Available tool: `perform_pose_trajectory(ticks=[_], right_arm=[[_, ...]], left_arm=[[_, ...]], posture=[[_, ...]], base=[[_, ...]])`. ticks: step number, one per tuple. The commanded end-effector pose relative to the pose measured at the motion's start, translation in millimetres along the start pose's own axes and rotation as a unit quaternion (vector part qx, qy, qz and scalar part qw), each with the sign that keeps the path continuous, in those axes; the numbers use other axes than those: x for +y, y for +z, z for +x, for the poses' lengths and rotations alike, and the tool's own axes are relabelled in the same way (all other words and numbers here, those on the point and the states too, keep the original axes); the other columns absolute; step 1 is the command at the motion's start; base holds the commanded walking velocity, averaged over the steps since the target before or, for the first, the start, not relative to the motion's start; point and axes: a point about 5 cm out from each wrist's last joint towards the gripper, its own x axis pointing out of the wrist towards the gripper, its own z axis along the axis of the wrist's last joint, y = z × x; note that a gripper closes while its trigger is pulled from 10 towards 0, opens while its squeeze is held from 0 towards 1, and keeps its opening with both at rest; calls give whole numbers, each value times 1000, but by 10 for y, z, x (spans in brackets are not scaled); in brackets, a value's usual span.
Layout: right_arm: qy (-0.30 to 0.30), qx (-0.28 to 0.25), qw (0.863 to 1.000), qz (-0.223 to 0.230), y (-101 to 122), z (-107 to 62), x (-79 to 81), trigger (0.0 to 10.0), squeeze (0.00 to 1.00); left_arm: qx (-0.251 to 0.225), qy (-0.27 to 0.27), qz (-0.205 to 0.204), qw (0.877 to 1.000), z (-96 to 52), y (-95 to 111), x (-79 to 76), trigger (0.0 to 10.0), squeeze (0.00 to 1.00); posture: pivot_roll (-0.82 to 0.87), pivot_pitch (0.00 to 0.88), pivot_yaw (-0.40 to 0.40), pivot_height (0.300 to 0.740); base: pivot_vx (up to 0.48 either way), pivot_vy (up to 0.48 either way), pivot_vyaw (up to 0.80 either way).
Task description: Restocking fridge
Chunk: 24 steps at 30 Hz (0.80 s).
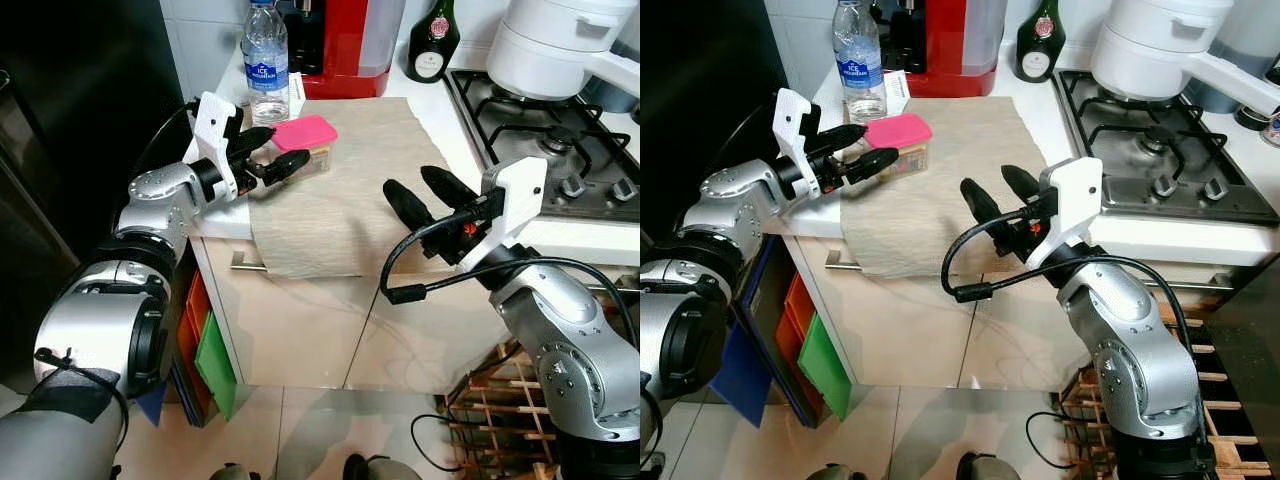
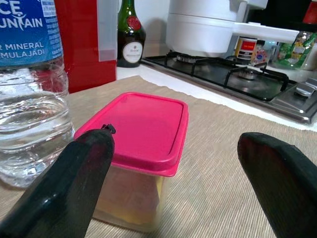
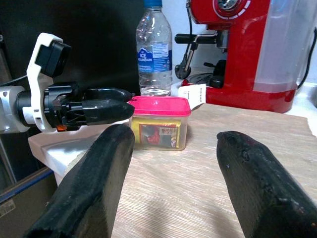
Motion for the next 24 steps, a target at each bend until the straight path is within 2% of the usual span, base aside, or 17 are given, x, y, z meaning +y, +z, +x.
perform_pose_trajectory(ticks=[1,12,24], right_arm=[[-2,-5,1000,-5,63,-42,-11,10000,0],[4,1,1000,-3,62,-8,5,10000,0],[1,-1,1000,6,36,-4,74,10000,0]], left_arm=[[-10,1,-3,1000,55,53,-22,10000,0],[-27,-9,-37,999,280,34,-214,10000,0],[6,-9,-43,999,308,-77,-261,10000,0]], posture=[[-294,16,-47,740],[-286,26,-48,740],[-299,43,-10,740]], base=[[0,0,0],[0,0,0],[0,0,0]])
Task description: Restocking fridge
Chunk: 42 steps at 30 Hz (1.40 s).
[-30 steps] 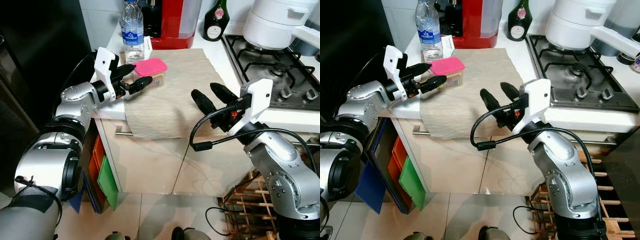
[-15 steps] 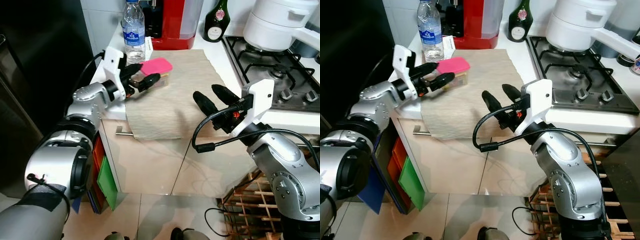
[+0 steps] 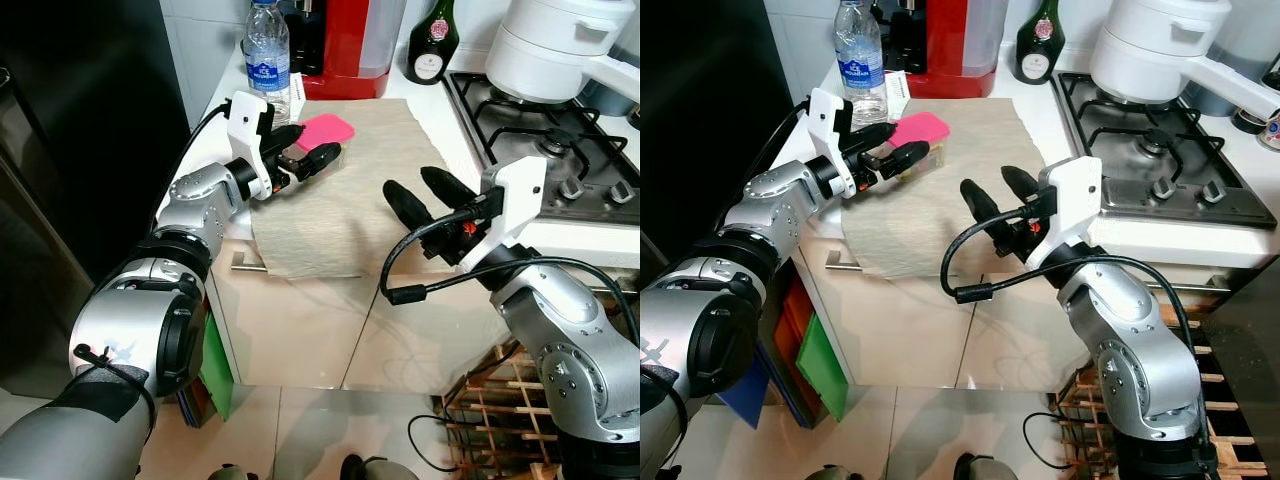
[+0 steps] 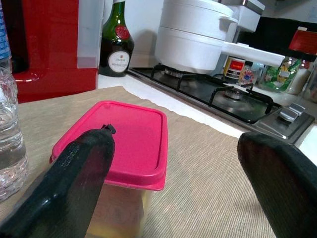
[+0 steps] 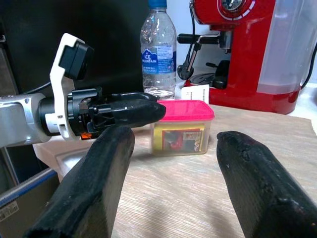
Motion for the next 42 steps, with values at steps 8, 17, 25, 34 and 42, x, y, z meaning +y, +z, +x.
perform_pose_trajectory(ticks=[8,17,25,34,42], right_arm=[[-4,-1,1000,4,1,-20,33,10000,0],[-4,-2,1000,7,-12,-3,47,10000,0],[-2,1,1000,9,-34,2,61,10000,0],[-3,4,1000,8,-50,-8,72,10000,0],[-3,5,1000,10,-67,-6,82,10000,0]], left_arm=[[76,56,30,995,4,-152,33,10000,0],[69,107,63,990,2,-62,102,10000,0],[14,99,54,994,27,141,112,10000,0],[-18,72,52,996,43,292,97,10000,0],[2,77,56,995,7,200,117,10000,0]], posture=[[-291,51,-3,740],[-279,55,1,740],[-273,58,3,740],[-268,64,7,740],[-266,66,14,740]], base=[[0,0,0],[0,0,0],[0,0,0],[0,0,0],[0,0,0]])
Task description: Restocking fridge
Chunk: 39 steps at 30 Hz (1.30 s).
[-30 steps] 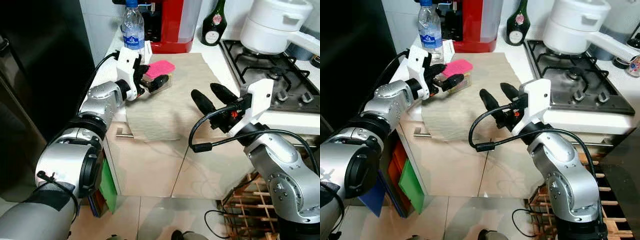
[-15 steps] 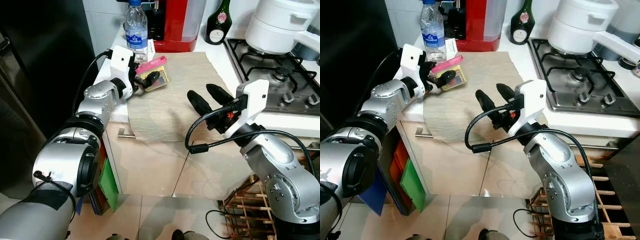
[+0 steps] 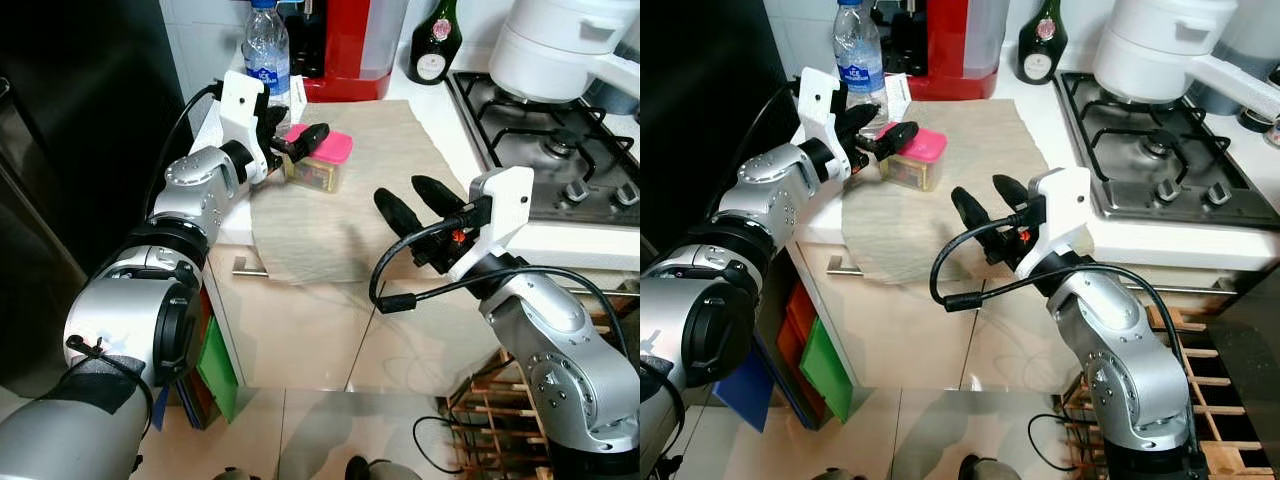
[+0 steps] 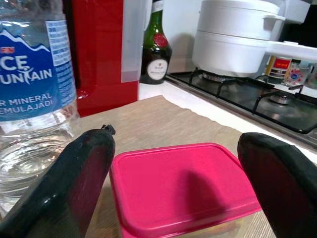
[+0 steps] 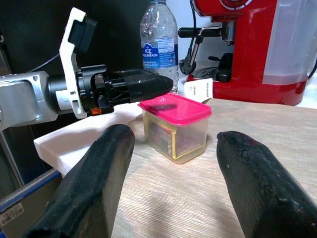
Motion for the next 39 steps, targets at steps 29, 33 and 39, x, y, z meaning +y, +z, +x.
perform_pose_trajectory(ticks=[29,33,39], right_arm=[[-16,1,1000,6,-53,-64,45,10000,0],[-13,3,1000,9,-70,-70,53,10000,0],[-1,6,1000,15,-105,-28,80,10000,0]], left_arm=[[40,92,41,994,-365,-131,315,10000,0],[35,94,46,994,-521,-106,351,10000,0],[24,124,41,991,-711,-74,379,10000,0]], posture=[[-240,84,47,740],[-221,84,45,740],[-187,73,41,740]], base=[[0,0,0],[0,0,0],[0,0,0]])
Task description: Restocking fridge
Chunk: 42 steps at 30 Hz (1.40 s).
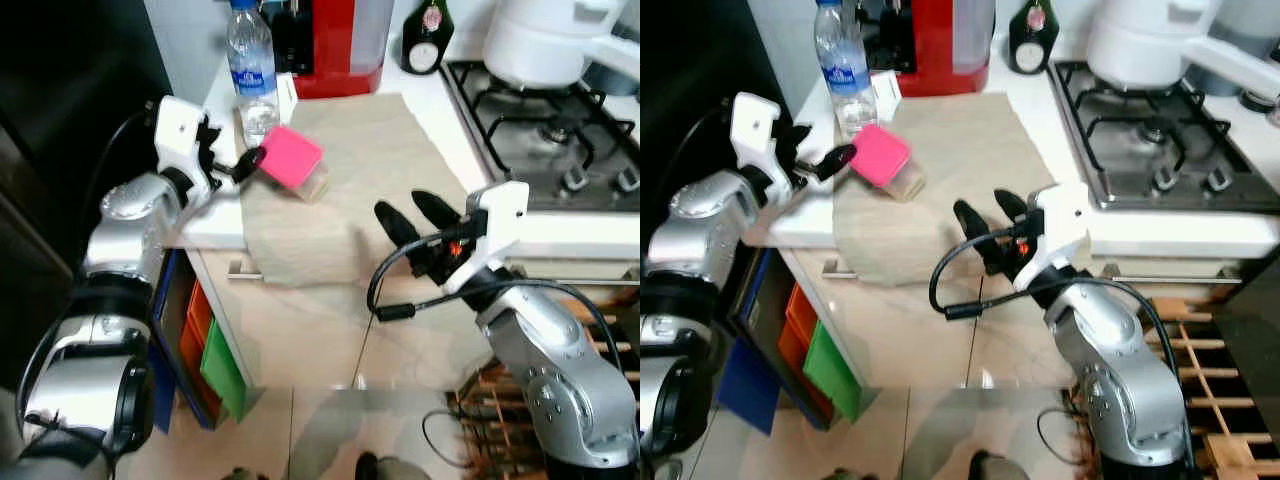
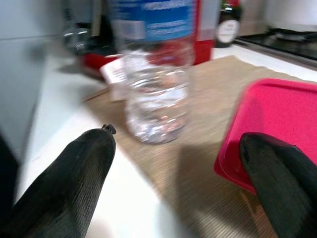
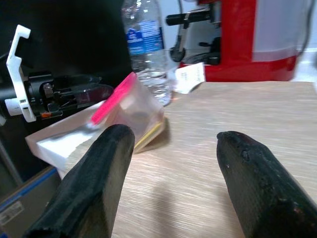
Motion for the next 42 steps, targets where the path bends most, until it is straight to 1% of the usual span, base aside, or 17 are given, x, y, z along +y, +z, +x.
perform_pose_trajectory(ticks=[1,5,8,11,16,17,20,21,22,25,28,29,32,36,38,39,42], right_arm=[[12,-7,1000,-5,13,31,41,10000,0],[15,-8,1000,-5,13,54,38,10000,0],[18,-7,1000,-4,5,69,39,10000,0],[22,-7,1000,-4,-7,82,46,10000,0],[24,-8,1000,-6,-11,106,47,10000,0],[22,-11,1000,-7,-7,121,38,10000,0],[12,-16,1000,-10,-1,149,6,10000,0],[-4,-22,1000,-14,3,176,-31,10000,0],[-4,-22,1000,-14,3,176,-31,10000,0],[-37,-29,999,-25,14,220,-104,10000,0],[-47,-30,998,-28,10,236,-132,10000,0],[-67,-25,997,-34,-8,244,-180,10000,0],[-80,-25,996,-37,-28,249,-213,10000,0],[-90,-27,995,-37,-55,250,-233,10000,0],[-92,-25,995,-38,-72,251,-238,10000,0],[-92,-25,995,-38,-72,251,-238,10000,0],[-93,-24,995,-37,-110,281,-243,10000,0]], left_arm=[[-8,8,-9,1000,-37,55,-18,10000,0],[-11,0,-14,1000,-95,69,-115,10000,0],[-11,7,-16,1000,-136,102,-120,10000,0],[-17,17,-21,999,-144,133,-123,10000,0],[-30,28,-40,998,-149,147,-216,10000,0],[-35,56,-56,996,-146,113,-253,10000,0],[-41,92,-76,992,-139,87,-293,10000,0],[-47,121,-76,989,-129,93,-294,10000,0],[-47,121,-76,989,-129,93,-294,10000,0],[-69,174,-47,981,-129,143,-251,10000,0],[-77,195,-34,977,-143,172,-228,10000,0],[-90,221,0,971,-192,214,-198,10000,0],[-99,242,19,965,-271,219,-185,10000,0],[-102,244,20,964,-401,159,-233,10000,0],[-96,231,12,968,-448,107,-293,10000,0],[-96,231,12,968,-448,107,-293,10000,0],[-90,218,6,972,-486,47,-399,10000,0]], posture=[[-180,70,40,740],[-172,62,36,740],[-161,53,32,740],[-157,44,31,740],[-153,34,29,740],[-147,30,26,740],[-144,28,23,740],[-142,25,20,740],[-142,25,20,740],[-142,20,19,740],[-140,19,19,740],[-138,19,18,740],[-133,20,18,740],[-121,23,16,740],[-106,27,14,740],[-106,27,14,740],[-82,26,2,740]], base=[[0,0,0],[0,0,0],[0,0,0],[0,0,0],[0,0,0],[0,0,0],[0,0,0],[0,0,0],[0,0,0],[0,0,0],[0,0,0],[0,0,0],[0,0,0],[0,0,0],[0,191,0],[0,382,0],[0,480,0]])
